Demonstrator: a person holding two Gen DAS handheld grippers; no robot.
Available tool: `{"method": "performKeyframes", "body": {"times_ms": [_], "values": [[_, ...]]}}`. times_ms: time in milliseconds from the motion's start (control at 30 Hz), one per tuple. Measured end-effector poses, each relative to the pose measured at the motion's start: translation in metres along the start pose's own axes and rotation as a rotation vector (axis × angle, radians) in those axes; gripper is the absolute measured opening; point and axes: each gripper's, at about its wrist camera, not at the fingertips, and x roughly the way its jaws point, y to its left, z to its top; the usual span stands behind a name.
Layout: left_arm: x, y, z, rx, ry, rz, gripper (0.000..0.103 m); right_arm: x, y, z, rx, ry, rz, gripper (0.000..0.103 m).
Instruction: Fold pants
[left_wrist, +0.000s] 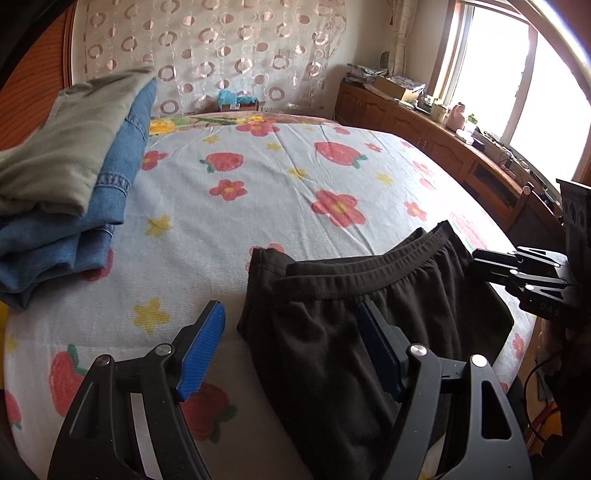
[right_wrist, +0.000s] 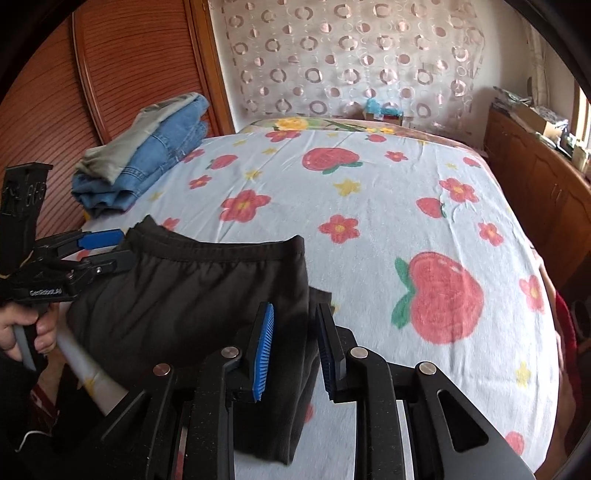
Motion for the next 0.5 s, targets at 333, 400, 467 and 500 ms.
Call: {"method": "performKeyframes", "body": {"times_ms": [333,400,467,500], "values": [[0.006,-0.001,-0.002,0.013,0.006,0.014,0.075,0.012,0.005,0.002,-0.013,0.004,-0.08,0.037],[0.006,0.0,-0.002,0.01,0.004,0.011,0.075,0.013,0.005,0.002,-0.015,-0.001,-0.097,0.042],[0.005,0.001,-0.002,0.006,0.002,0.007,0.075,0.014,0.004,0.001,-0.009,0.004,-0.086,0.043],[0.005,0.001,-0.002,0.003,0.001,0.005,0.075,0.015,0.003,0.001,-0.001,0.005,-0.073,0.043]]}}
